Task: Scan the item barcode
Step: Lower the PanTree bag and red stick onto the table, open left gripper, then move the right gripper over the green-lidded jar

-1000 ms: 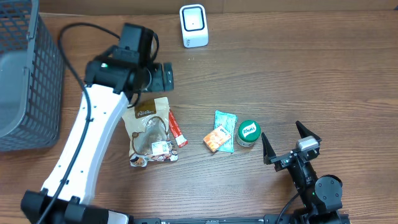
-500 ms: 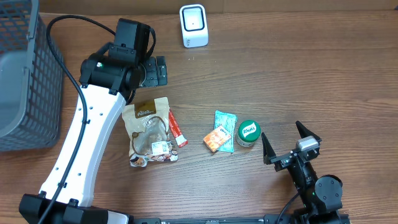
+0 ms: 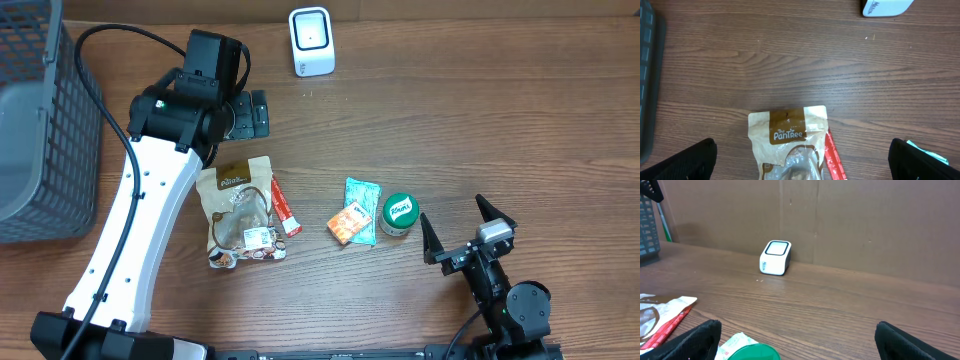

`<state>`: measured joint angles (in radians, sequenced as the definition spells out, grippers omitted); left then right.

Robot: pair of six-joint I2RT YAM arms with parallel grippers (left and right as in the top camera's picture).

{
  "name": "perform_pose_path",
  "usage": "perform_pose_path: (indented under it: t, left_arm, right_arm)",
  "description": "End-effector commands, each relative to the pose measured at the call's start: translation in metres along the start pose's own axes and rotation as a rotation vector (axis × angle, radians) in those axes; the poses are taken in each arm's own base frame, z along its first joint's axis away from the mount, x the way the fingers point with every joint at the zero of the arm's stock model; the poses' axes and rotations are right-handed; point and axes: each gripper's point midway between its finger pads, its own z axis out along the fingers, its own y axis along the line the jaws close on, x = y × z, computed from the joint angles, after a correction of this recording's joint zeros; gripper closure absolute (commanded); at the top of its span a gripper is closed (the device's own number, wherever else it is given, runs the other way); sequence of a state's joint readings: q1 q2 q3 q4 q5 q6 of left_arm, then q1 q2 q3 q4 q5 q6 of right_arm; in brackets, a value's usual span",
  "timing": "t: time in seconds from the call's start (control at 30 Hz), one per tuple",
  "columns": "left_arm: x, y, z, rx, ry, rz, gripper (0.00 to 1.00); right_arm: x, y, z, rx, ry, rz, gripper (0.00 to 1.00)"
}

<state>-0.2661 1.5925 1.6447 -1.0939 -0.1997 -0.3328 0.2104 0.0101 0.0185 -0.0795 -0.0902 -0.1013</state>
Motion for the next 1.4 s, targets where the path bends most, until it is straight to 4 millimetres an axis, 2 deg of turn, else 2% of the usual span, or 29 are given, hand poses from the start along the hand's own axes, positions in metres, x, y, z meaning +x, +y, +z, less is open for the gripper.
perform_pose_path:
  t: [0.0, 0.57, 0.67, 0.73, 0.83, 0.97, 1.1, 1.23, 1.37]
  left_arm:
    - [-0.005, 0.005, -0.004, -0.018, -0.019, 0.011, 0.00]
    - [-0.005, 0.003, -0.004, -0.012, -0.019, 0.014, 0.00]
    - [-0.005, 0.003, -0.004, -0.012, -0.019, 0.014, 0.00]
    - [-0.005, 0.003, -0.004, -0.012, -0.019, 0.014, 0.00]
    - [-0.005, 0.003, -0.004, -0.013, -0.019, 0.014, 0.00]
    - [-0.005, 0.003, -0.004, -0.013, -0.019, 0.014, 0.00]
    - [-0.005, 0.003, -0.004, -0.013, -0.019, 0.014, 0.00]
    - [-0.005, 0.003, -0.004, -0.013, -0.018, 0.014, 0.00]
    - [-0.005, 0.003, -0.004, -0.013, -0.019, 0.014, 0.00]
  right_arm:
    - [0.003, 0.001, 0.000, -0.006, 0.001, 0.004, 0.00]
    - [0.001, 0.004, 0.000, -0.024, -0.006, 0.005, 0.00]
    - [-0.003, 0.016, 0.000, -0.094, -0.019, 0.127, 0.00]
    - [-0.017, 0.017, -0.001, -0.111, -0.064, 0.301, 0.00]
    - [-0.035, 0.012, -0.004, -0.096, -0.102, 0.447, 0.00]
    - [-0.080, 0.008, -0.016, -0.094, -0.182, 0.471, 0.00]
    - [-0.128, -0.004, -0.036, -0.018, -0.196, 0.482, 0.00]
    - [-0.171, -0.019, -0.052, 0.089, -0.130, 0.491, 0.00]
    - [-0.202, -0.025, -0.051, 0.147, 0.010, 0.495, 0.00]
